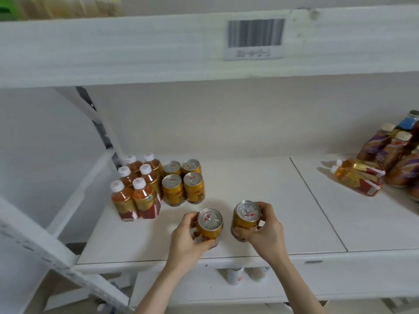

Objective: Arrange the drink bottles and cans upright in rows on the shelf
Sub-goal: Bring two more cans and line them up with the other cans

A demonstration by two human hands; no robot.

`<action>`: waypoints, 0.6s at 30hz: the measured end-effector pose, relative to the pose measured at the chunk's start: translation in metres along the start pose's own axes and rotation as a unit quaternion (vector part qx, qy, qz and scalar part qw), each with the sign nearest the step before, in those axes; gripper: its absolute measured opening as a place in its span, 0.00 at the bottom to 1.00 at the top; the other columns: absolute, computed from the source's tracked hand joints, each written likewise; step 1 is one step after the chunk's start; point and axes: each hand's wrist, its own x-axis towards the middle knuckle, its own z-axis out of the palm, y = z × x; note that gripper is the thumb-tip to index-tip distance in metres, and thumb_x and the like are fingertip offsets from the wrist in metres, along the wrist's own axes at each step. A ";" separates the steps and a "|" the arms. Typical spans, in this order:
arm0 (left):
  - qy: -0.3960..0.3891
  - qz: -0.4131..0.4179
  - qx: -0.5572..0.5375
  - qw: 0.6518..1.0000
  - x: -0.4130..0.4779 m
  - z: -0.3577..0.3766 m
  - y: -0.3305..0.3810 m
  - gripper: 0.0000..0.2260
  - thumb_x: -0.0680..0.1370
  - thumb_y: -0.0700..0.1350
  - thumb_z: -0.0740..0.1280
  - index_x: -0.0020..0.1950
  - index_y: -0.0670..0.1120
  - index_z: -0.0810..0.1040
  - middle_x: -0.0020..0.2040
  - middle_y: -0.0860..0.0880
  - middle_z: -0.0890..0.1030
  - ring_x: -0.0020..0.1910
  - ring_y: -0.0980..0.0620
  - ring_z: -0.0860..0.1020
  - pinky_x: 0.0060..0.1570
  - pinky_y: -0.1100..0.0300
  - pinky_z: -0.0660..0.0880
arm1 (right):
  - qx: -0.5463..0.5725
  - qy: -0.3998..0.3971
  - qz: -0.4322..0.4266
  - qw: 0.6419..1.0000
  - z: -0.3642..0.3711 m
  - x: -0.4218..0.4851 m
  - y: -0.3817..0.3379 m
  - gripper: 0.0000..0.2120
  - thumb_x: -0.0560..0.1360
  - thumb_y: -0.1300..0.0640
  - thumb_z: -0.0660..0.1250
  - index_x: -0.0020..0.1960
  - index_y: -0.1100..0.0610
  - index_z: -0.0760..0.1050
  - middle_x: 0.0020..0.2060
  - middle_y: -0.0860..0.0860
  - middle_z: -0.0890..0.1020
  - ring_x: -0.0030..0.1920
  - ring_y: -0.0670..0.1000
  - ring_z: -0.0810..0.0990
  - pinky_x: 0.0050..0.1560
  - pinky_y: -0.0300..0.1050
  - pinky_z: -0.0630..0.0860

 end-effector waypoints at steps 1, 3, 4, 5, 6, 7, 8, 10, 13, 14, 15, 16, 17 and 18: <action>-0.003 0.002 -0.002 1.000 0.003 -0.010 -0.006 0.30 0.60 0.40 0.81 0.55 0.56 0.72 0.51 0.61 0.79 0.49 0.75 0.74 0.44 0.73 0.74 | 0.001 0.003 0.001 1.000 0.011 -0.001 -0.004 0.32 0.56 0.58 0.81 0.54 0.46 0.70 0.45 0.38 0.80 0.45 0.31 0.76 0.40 0.37 0.74; -0.008 0.002 -0.006 1.000 0.008 -0.026 -0.016 0.30 0.60 0.39 0.81 0.57 0.53 0.73 0.51 0.61 0.78 0.49 0.73 0.75 0.41 0.76 0.73 | 0.003 0.006 0.005 1.000 0.030 -0.002 -0.012 0.32 0.56 0.58 0.81 0.54 0.47 0.70 0.45 0.38 0.80 0.45 0.31 0.76 0.40 0.37 0.74; -0.009 0.001 -0.007 1.000 0.011 -0.033 -0.021 0.30 0.60 0.40 0.81 0.57 0.52 0.73 0.51 0.60 0.79 0.49 0.71 0.75 0.42 0.76 0.73 | 0.003 0.003 0.008 1.000 0.039 -0.002 -0.016 0.32 0.56 0.58 0.81 0.54 0.46 0.70 0.45 0.38 0.80 0.45 0.31 0.76 0.40 0.36 0.74; -0.007 -0.001 -0.010 1.000 0.014 -0.040 -0.027 0.30 0.60 0.40 0.81 0.58 0.52 0.73 0.52 0.60 0.79 0.50 0.69 0.76 0.43 0.74 0.74 | 0.001 -0.001 0.009 1.000 0.047 -0.002 -0.019 0.32 0.56 0.58 0.80 0.54 0.46 0.69 0.45 0.38 0.80 0.45 0.32 0.76 0.39 0.35 0.74; -0.003 -0.006 -0.016 1.000 0.016 -0.046 -0.032 0.30 0.60 0.40 0.81 0.58 0.52 0.73 0.53 0.59 0.80 0.51 0.69 0.76 0.43 0.73 0.75 | -0.002 -0.007 0.010 1.000 0.055 -0.001 -0.022 0.32 0.56 0.58 0.80 0.54 0.46 0.69 0.45 0.38 0.80 0.45 0.32 0.77 0.39 0.34 0.73; 0.000 -0.009 -0.021 1.000 0.019 -0.051 -0.037 0.30 0.60 0.40 0.81 0.58 0.53 0.73 0.53 0.58 0.80 0.50 0.69 0.76 0.43 0.72 0.75 | -0.004 -0.013 0.010 1.000 0.063 0.001 -0.024 0.32 0.56 0.58 0.80 0.54 0.46 0.69 0.45 0.38 0.80 0.45 0.32 0.77 0.38 0.33 0.73; 0.004 -0.010 -0.025 1.000 0.021 -0.056 -0.041 0.30 0.60 0.39 0.81 0.57 0.55 0.73 0.53 0.58 0.80 0.50 0.69 0.76 0.43 0.72 0.75 | -0.006 -0.020 0.010 1.000 0.070 0.003 -0.026 0.32 0.56 0.58 0.80 0.54 0.46 0.69 0.44 0.39 0.80 0.45 0.32 0.76 0.37 0.30 0.72; 0.008 -0.014 -0.032 0.999 0.029 -0.063 -0.048 0.30 0.61 0.38 0.81 0.54 0.59 0.72 0.53 0.59 0.79 0.50 0.68 0.76 0.42 0.73 0.75 | -0.012 -0.033 0.008 0.999 0.084 0.008 -0.028 0.32 0.55 0.59 0.80 0.54 0.47 0.69 0.44 0.39 0.80 0.45 0.31 0.76 0.36 0.28 0.72; 0.022 -0.013 -0.032 0.999 0.042 -0.072 -0.057 0.32 0.62 0.36 0.80 0.61 0.54 0.72 0.54 0.56 0.79 0.51 0.67 0.76 0.44 0.73 0.75 | -0.020 -0.053 0.004 0.998 0.102 0.018 -0.030 0.33 0.54 0.57 0.80 0.54 0.46 0.69 0.46 0.40 0.80 0.46 0.34 0.77 0.40 0.33 0.74; 0.027 -0.012 -0.029 0.999 0.046 -0.073 -0.060 0.33 0.62 0.37 0.80 0.63 0.51 0.72 0.57 0.55 0.79 0.54 0.64 0.77 0.48 0.70 0.76 | -0.023 -0.059 0.001 0.998 0.107 0.021 -0.030 0.33 0.54 0.56 0.80 0.54 0.46 0.69 0.46 0.41 0.80 0.46 0.35 0.77 0.41 0.35 0.75; 0.031 -0.010 -0.027 0.999 0.050 -0.075 -0.063 0.34 0.62 0.38 0.80 0.64 0.51 0.72 0.59 0.54 0.78 0.57 0.60 0.77 0.51 0.67 0.77 | -0.024 -0.065 -0.003 0.998 0.112 0.024 -0.029 0.33 0.55 0.56 0.80 0.55 0.46 0.69 0.46 0.41 0.80 0.47 0.36 0.78 0.42 0.37 0.77; 0.034 -0.007 -0.029 0.999 0.053 -0.076 -0.064 0.34 0.62 0.39 0.80 0.65 0.52 0.73 0.60 0.53 0.78 0.59 0.58 0.76 0.53 0.65 0.77 | -0.024 -0.070 -0.008 0.997 0.117 0.027 -0.030 0.33 0.55 0.55 0.80 0.55 0.46 0.69 0.47 0.41 0.81 0.47 0.36 0.78 0.44 0.39 0.78; 0.038 0.000 -0.028 0.999 0.056 -0.077 -0.065 0.34 0.62 0.39 0.80 0.65 0.52 0.73 0.60 0.53 0.78 0.59 0.58 0.76 0.51 0.67 0.77 | -0.023 -0.074 -0.011 0.997 0.120 0.030 -0.030 0.33 0.55 0.55 0.80 0.55 0.47 0.69 0.47 0.41 0.81 0.47 0.36 0.78 0.45 0.40 0.79; 0.045 0.007 -0.024 0.999 0.058 -0.077 -0.065 0.33 0.62 0.39 0.80 0.65 0.50 0.74 0.60 0.54 0.78 0.58 0.59 0.76 0.49 0.72 0.75 | -0.022 -0.078 -0.013 0.997 0.124 0.032 -0.030 0.33 0.55 0.54 0.80 0.55 0.46 0.69 0.47 0.40 0.81 0.48 0.37 0.78 0.45 0.41 0.79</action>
